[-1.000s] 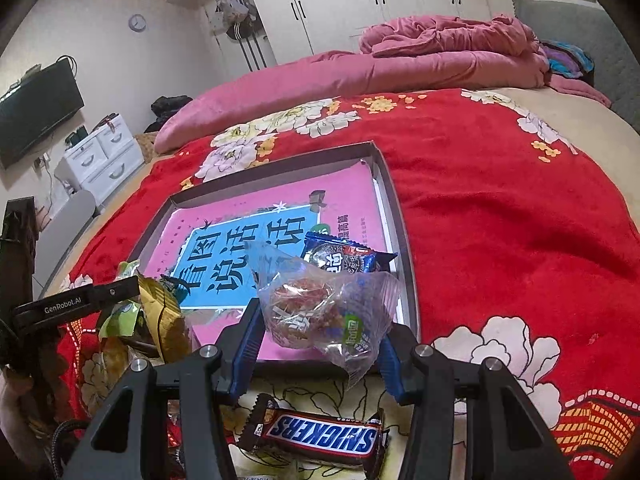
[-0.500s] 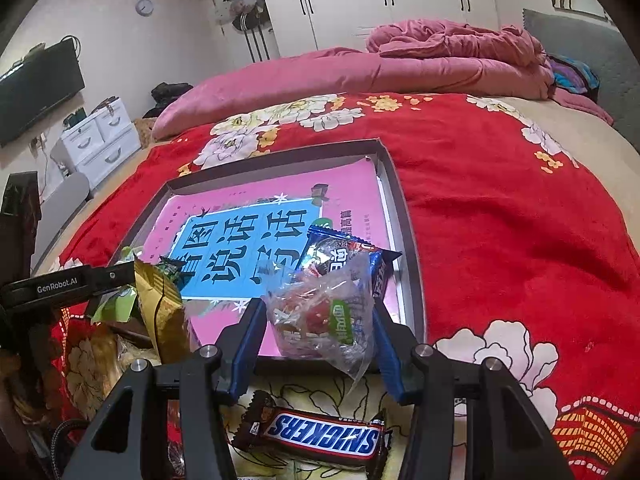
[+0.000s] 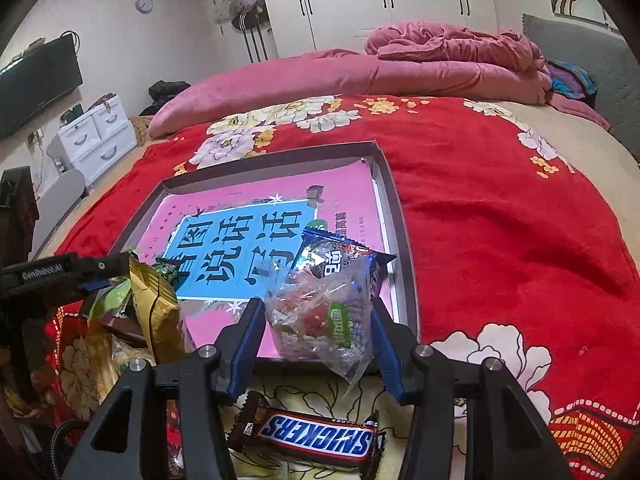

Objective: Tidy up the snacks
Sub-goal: 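Carry both held bags over the pink book tray, then open the left tool over the tray while the right tool releases the clear candy bag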

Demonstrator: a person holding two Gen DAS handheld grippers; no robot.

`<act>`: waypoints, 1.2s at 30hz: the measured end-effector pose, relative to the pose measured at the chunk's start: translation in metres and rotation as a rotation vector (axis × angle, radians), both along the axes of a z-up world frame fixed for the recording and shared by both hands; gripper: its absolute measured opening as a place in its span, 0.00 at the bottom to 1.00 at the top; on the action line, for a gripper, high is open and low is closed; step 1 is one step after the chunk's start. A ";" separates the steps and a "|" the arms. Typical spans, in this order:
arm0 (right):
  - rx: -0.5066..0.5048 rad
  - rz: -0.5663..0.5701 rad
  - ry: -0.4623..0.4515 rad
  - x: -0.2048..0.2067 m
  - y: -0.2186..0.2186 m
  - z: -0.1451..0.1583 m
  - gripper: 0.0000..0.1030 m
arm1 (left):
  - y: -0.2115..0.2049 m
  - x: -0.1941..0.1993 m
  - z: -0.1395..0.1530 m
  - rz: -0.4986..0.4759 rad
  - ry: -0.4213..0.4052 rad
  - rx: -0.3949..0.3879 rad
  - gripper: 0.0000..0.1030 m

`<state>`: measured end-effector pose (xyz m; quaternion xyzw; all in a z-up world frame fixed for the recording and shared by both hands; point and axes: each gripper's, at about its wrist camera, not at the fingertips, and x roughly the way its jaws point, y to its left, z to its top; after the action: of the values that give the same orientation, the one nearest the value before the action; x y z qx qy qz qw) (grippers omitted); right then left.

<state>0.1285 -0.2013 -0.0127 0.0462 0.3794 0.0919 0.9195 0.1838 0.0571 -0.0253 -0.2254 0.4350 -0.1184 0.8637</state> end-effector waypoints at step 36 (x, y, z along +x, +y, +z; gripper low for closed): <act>-0.034 -0.022 -0.024 0.000 -0.003 0.005 0.63 | -0.014 -0.002 0.004 -0.047 0.004 0.075 0.73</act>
<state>0.1280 -0.2043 -0.0073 0.0335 0.3692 0.0760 0.9256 0.1814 0.0428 -0.0216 -0.1828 0.4460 -0.1216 0.8677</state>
